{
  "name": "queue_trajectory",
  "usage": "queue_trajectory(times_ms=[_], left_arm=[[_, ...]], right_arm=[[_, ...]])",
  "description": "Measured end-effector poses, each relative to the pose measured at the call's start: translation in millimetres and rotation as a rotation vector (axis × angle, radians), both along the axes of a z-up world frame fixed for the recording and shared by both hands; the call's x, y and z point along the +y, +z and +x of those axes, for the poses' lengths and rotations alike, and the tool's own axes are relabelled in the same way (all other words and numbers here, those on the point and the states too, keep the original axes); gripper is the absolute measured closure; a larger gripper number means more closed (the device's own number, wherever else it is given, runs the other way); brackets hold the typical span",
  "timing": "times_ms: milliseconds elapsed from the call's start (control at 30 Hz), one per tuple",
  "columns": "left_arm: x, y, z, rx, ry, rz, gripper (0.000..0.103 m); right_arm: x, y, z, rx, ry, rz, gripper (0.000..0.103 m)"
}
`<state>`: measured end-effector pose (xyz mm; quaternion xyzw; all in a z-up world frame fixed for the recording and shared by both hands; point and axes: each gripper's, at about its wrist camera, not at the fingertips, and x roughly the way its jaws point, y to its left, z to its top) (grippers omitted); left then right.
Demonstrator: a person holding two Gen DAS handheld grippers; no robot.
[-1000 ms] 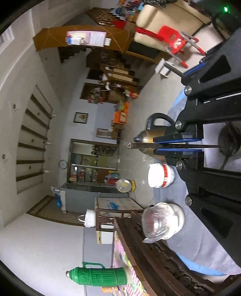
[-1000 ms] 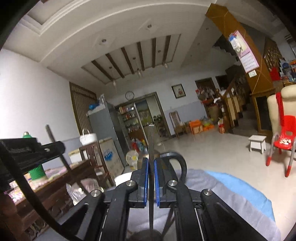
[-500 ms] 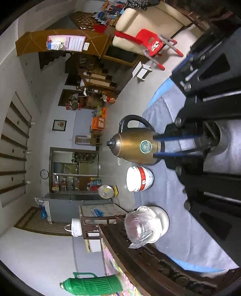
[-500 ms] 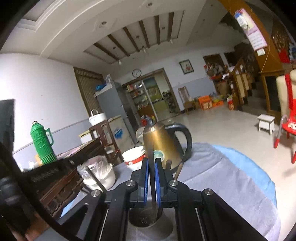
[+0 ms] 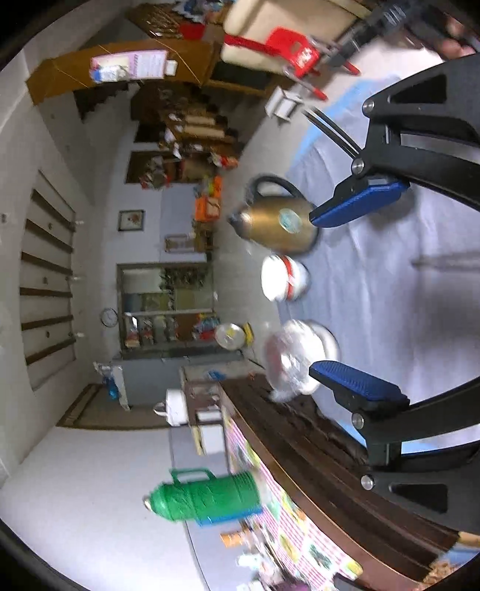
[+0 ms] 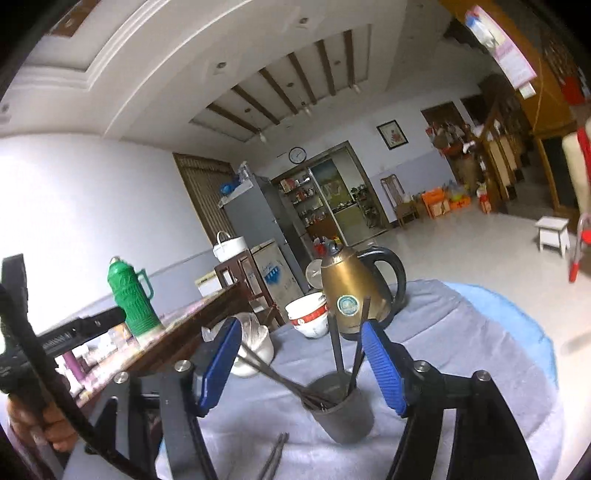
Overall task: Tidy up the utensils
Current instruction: 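Move both open tools back over the last chopsticks on the cloth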
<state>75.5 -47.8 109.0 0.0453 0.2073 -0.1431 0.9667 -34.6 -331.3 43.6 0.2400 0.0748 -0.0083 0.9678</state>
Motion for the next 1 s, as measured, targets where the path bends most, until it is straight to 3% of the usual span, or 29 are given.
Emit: queue_trajectory(times_ms=[100, 200, 500, 700, 1000], left_arm=[[18.3, -31.7, 7.3, 0.086, 0.035, 0.032, 0.028], [27.7, -69.7, 11.4, 0.18, 0.062, 0.07, 0.028], [30.8, -157.5, 4.6, 0.415, 0.069, 0.168, 0.028], [29.8, -180.1, 0.8, 0.487, 0.066, 0.191, 0.028], [25.9, -183.4, 1.7, 0.493, 0.083, 0.217, 0.028]], right_arm=[[12.5, -1.7, -11.8, 0.015, 0.019, -0.03, 0.05], [25.1, -15.4, -12.7, 0.059, 0.035, -0.036, 0.055], [65.7, -82.0, 23.1, 0.288, 0.165, -0.014, 0.055], [90.6, -107.2, 31.6, 0.358, 0.213, -0.012, 0.055], [97.5, -118.0, 35.7, 0.399, 0.229, -0.015, 0.055]])
